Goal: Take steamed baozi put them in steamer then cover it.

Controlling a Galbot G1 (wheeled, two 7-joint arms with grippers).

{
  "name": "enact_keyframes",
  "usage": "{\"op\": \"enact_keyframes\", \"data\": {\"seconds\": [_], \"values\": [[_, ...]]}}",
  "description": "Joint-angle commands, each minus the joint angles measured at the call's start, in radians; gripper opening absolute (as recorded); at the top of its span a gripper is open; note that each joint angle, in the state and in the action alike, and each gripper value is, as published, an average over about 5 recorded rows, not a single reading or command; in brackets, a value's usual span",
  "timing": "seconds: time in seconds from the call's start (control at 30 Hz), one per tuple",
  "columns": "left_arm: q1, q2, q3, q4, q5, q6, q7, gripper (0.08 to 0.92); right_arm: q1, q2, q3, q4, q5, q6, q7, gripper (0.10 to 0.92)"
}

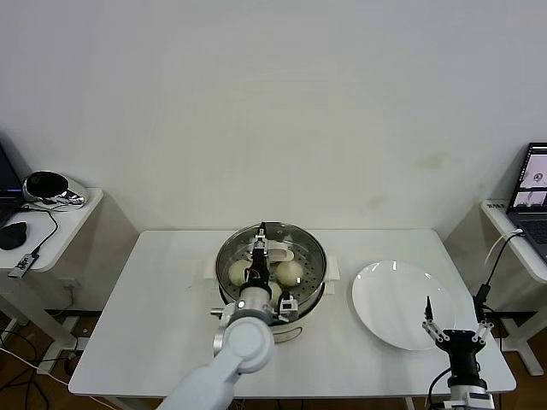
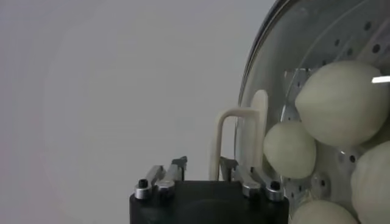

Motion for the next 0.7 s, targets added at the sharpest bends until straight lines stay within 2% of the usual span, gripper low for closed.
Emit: {"op": "enact_keyframes", "data": {"seconds": [0.03,0.27,0.43,0.53,0.57,0.67,0.7], "values": [[0.077,0.03,-0.004,-0.116,-0.021,-0.003,-0.017,0.606,0.001,0.0,0.0,0.002,-0.002,0.0,-0.001,0.823],[0.212,0.086,-0.038,-0.26,-0.14,-0.016,-0.078,0.79,0.0,0.002,-0.005,0.003,-0.006,-0.001,-0.001,0.823],[0.32,0.113,-0.117,-0.392,-0.367,-0.042,-0.182,0.822,-0.002,0.0,-0.009,0.006,-0.006,-0.001,-0.002,0.823],[0.42,0.123,-0.217,-0.466,-0.565,-0.105,-0.321,0.823,-0.006,-0.005,-0.011,0.01,-0.003,-0.002,-0.003,0.823],[0.464,0.128,-0.255,-0.48,-0.662,-0.149,-0.404,0.823,-0.007,-0.008,-0.012,0.012,-0.001,-0.002,-0.003,0.823],[0.605,0.125,-0.369,-0.477,-0.984,-0.346,-0.635,0.823,-0.013,-0.014,-0.022,0.02,0.008,-0.006,-0.005,0.823],[0.652,0.116,-0.416,-0.466,-1.092,-0.422,-0.689,0.823,-0.016,-0.017,-0.028,0.023,0.015,-0.008,-0.006,0.823]]}}
